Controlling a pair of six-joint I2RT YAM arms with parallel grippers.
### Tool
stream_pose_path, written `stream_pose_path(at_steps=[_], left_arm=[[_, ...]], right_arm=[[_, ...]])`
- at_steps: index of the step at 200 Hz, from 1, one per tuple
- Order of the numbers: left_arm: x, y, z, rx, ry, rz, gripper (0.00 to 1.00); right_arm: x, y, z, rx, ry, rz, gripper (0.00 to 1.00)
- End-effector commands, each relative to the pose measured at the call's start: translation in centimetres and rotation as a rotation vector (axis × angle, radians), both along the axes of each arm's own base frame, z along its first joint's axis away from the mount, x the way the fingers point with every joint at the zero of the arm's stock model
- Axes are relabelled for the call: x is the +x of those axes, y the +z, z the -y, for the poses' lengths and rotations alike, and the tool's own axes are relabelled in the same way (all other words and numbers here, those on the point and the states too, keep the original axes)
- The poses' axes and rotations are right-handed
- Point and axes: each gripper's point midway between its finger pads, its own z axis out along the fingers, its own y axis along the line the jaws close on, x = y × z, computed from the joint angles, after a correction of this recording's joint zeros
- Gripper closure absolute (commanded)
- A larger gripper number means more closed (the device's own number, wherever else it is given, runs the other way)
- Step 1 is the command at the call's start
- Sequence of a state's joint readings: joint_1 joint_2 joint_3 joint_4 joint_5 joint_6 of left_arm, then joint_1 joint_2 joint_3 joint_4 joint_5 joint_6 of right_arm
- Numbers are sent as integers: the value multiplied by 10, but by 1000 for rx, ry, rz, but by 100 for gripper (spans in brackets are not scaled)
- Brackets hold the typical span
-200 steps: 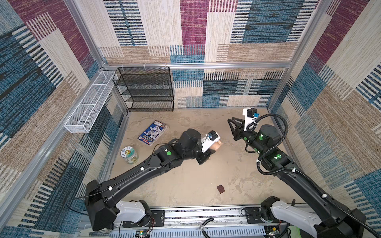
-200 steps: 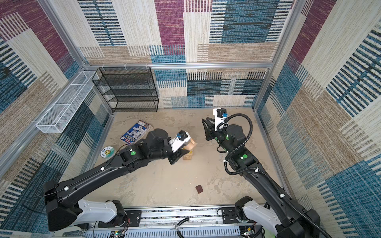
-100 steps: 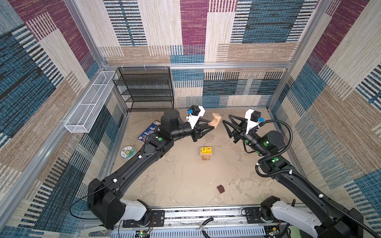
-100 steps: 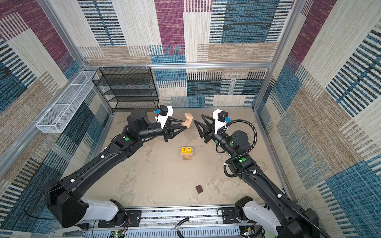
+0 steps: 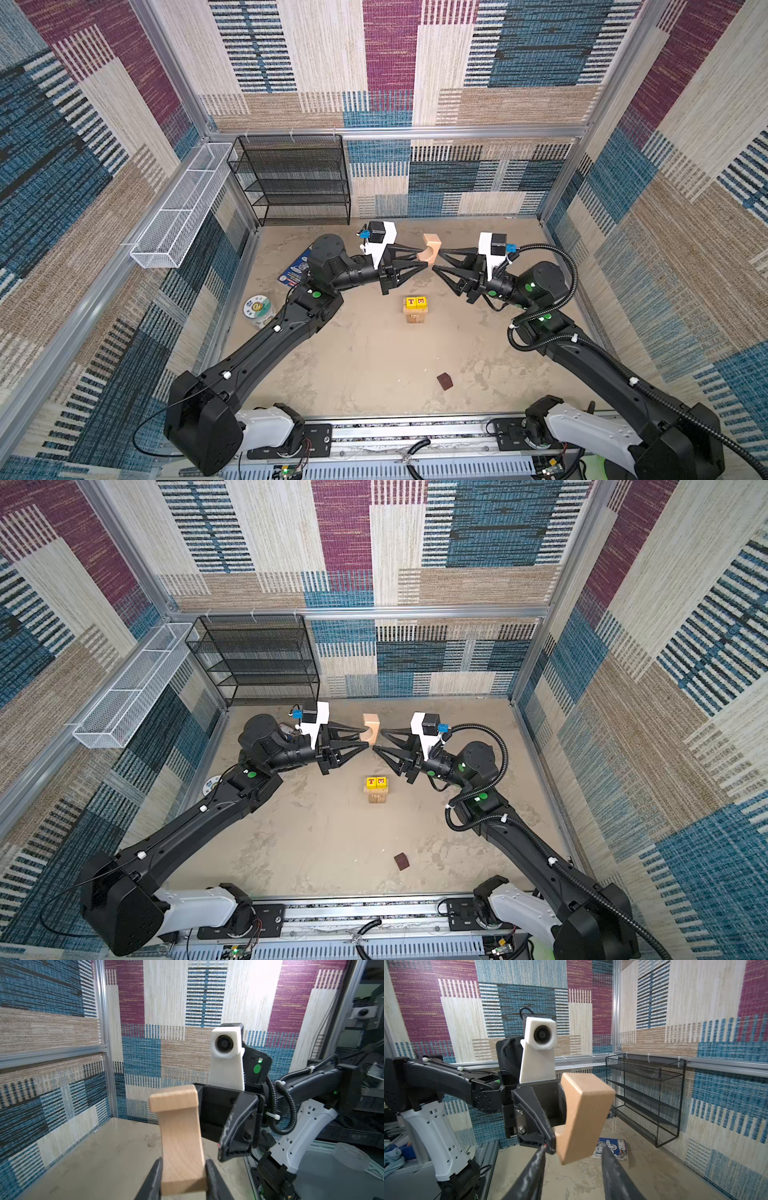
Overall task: Build the wood block tower
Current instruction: 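Close the right gripper on the arch block's free end beside the left gripper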
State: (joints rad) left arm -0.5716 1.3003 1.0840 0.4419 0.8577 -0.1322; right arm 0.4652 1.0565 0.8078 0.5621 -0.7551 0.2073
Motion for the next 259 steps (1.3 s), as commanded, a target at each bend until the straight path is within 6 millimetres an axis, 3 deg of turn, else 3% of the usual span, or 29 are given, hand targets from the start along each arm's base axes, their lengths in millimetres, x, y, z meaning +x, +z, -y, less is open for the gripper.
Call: stream_pose_path(at_steps=[1, 48, 107, 150, 204, 259], left_arm=[[-22, 19, -3, -60, -99, 60, 100], [-38, 27, -5, -88, -178, 106, 100], [-49, 28, -6, -97, -240, 127, 100], [-47, 24, -5, -82, -231, 127, 100], [-43, 19, -3, -68, -216, 124, 100], [-37, 14, -2, -55, -190, 118, 100]], right_arm=[[-19, 11, -4, -15, 87, 73, 54], [-36, 16, -8, -57, 183, 105, 53], [-50, 21, -20, -133, 381, 33, 63], [-52, 29, -18, -129, 375, 32, 63], [-43, 40, -15, -106, 292, 24, 53], [-36, 42, -10, -93, 204, 17, 59]])
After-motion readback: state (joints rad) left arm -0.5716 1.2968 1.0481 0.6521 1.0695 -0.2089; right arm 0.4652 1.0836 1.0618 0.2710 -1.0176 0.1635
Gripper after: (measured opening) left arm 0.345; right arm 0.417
